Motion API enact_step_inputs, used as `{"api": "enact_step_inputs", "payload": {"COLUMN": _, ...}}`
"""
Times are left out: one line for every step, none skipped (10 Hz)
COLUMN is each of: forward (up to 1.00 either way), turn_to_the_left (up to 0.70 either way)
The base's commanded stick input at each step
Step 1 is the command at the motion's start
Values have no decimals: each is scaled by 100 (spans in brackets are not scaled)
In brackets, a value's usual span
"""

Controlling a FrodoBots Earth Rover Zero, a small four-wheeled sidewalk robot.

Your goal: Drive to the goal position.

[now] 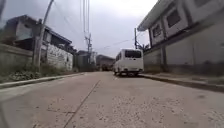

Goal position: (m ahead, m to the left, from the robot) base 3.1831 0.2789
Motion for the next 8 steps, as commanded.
{"api": "enact_step_inputs", "payload": {"forward": 50, "turn_to_the_left": 0}}
{"api": "enact_step_inputs", "payload": {"forward": 50, "turn_to_the_left": 0}}
{"api": "enact_step_inputs", "payload": {"forward": 50, "turn_to_the_left": 0}}
{"api": "enact_step_inputs", "payload": {"forward": 50, "turn_to_the_left": 0}}
{"api": "enact_step_inputs", "payload": {"forward": 50, "turn_to_the_left": 0}}
{"api": "enact_step_inputs", "payload": {"forward": 50, "turn_to_the_left": 0}}
{"api": "enact_step_inputs", "payload": {"forward": 50, "turn_to_the_left": 0}}
{"api": "enact_step_inputs", "payload": {"forward": 50, "turn_to_the_left": 0}}
